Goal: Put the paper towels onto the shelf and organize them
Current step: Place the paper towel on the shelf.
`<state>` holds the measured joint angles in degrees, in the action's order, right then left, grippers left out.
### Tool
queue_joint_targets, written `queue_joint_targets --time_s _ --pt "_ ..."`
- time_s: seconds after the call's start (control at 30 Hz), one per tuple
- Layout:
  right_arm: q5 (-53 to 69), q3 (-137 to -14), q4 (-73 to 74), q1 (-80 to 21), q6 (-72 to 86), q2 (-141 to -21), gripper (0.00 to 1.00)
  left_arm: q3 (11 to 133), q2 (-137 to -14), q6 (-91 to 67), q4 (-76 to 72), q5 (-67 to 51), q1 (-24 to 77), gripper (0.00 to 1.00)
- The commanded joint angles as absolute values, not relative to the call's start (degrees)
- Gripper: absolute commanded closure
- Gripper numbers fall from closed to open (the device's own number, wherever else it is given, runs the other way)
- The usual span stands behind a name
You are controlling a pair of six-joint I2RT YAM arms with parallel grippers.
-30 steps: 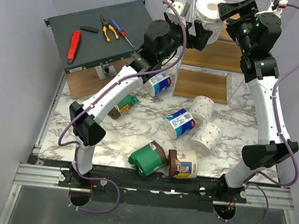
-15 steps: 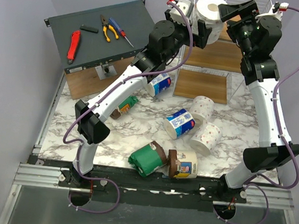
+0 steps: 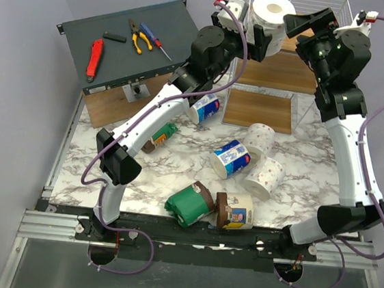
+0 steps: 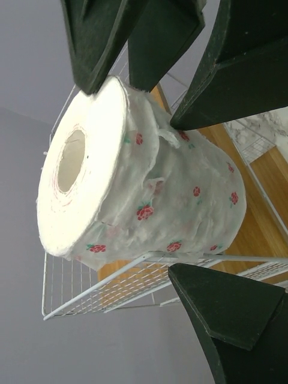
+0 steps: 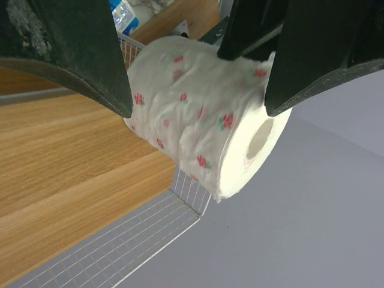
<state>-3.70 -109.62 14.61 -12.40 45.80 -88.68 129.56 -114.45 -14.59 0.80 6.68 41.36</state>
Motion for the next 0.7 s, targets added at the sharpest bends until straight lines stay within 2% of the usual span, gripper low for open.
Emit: queue_joint_targets --time_s 0.0,0.33,0.67 --pt "-4.1 -104.1 12.4 -12.8 41.6 -81.7 0.06 131.5 -114.1 -14.9 1.1 8.4 41.2 0.03" --pt "3.4 -91.7 2.6 -12.8 33.9 -77.8 0.08 131.6 -113.2 -14.6 2.2 8.7 41.7 0.03" --pt "7.9 -90.8 -2.0 -12.8 31.3 -78.9 0.08 125.3 -107.3 -14.1 0.3 8.3 42.6 0.02"
